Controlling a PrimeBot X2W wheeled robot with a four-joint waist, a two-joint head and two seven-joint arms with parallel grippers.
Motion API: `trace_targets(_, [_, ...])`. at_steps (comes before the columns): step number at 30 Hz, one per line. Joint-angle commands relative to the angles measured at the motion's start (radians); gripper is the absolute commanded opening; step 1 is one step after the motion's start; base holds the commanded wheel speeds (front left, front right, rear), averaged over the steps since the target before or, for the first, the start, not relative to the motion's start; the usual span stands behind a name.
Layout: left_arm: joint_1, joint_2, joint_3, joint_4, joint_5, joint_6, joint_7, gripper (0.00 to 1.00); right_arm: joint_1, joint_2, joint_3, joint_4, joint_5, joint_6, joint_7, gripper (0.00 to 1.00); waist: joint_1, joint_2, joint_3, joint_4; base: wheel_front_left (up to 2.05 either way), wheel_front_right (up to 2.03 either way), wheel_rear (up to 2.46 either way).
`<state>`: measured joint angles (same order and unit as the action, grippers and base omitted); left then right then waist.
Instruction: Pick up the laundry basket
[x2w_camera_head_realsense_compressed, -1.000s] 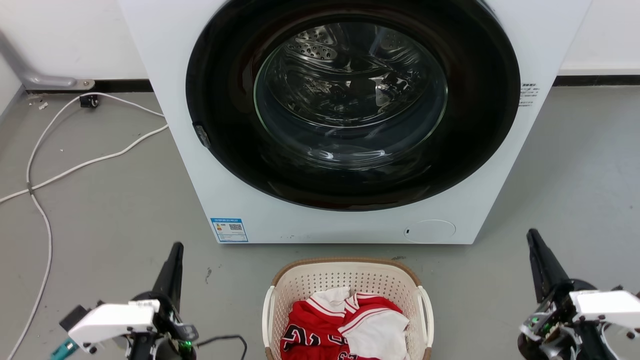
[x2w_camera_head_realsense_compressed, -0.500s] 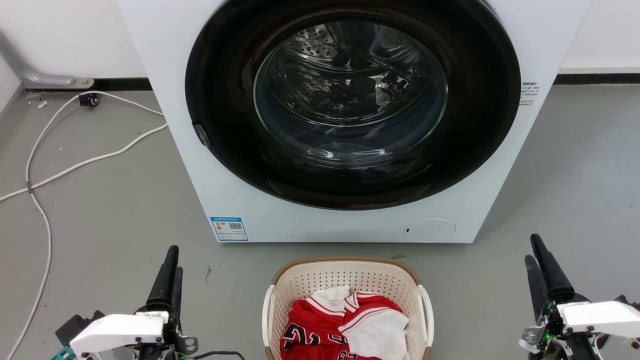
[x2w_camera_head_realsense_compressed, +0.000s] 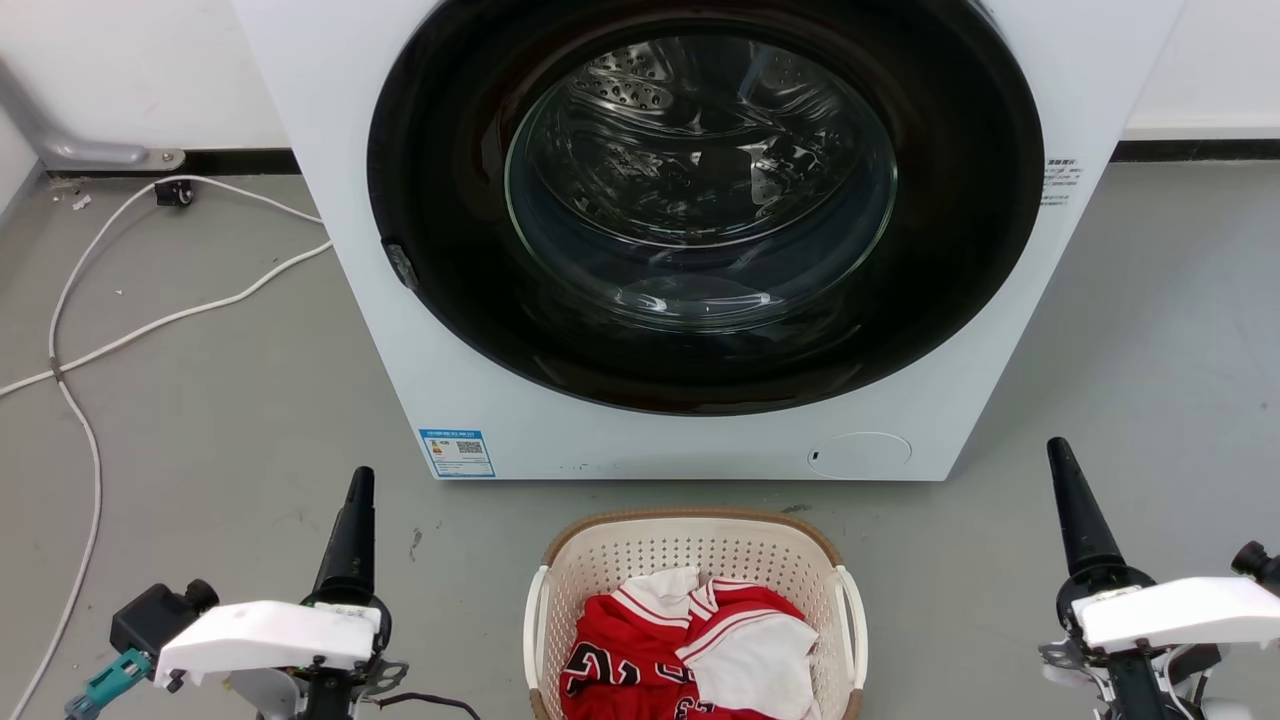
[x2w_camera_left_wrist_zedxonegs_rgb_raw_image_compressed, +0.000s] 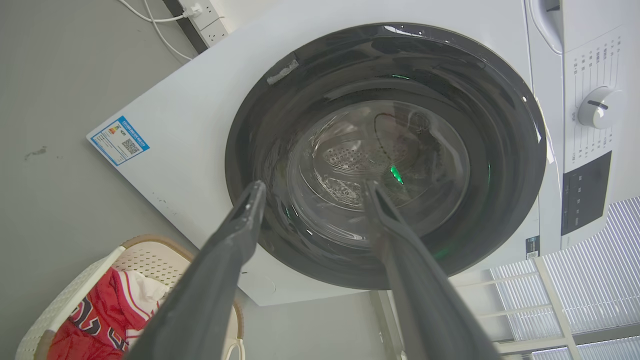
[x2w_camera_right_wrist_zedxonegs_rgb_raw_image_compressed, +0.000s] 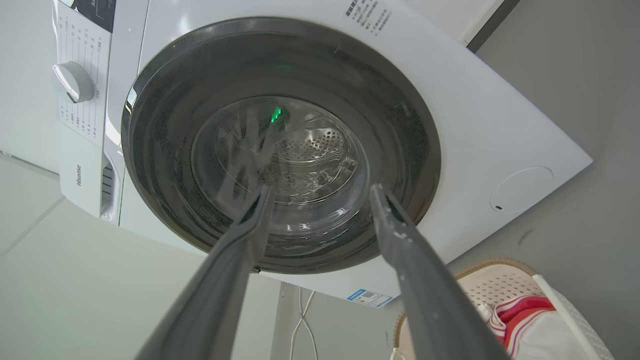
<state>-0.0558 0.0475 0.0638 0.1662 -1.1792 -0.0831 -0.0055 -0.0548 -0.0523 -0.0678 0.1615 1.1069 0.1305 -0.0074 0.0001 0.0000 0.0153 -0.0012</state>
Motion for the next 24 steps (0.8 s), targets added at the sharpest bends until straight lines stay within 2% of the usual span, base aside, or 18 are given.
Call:
trace_targets(1, [-0.007,0.003,-0.01,-0.027,0.052,0.007,-0.013,1.0,-0.004,-0.002,0.008,-0.029,-0.059,0.0,-0.012,1.0,0.0,0.0,0.001,0.0,0.0,0.0,0.0])
trace_targets(24, [0.02,0.003,-0.07,-0.078,0.443,0.038,-0.093,1.0,0.03,-0.001,0.062,-0.084,-0.493,0.0,-0.092,1.0,0.0,0.0,0.008,0.0,0.0,0.0,0.0])
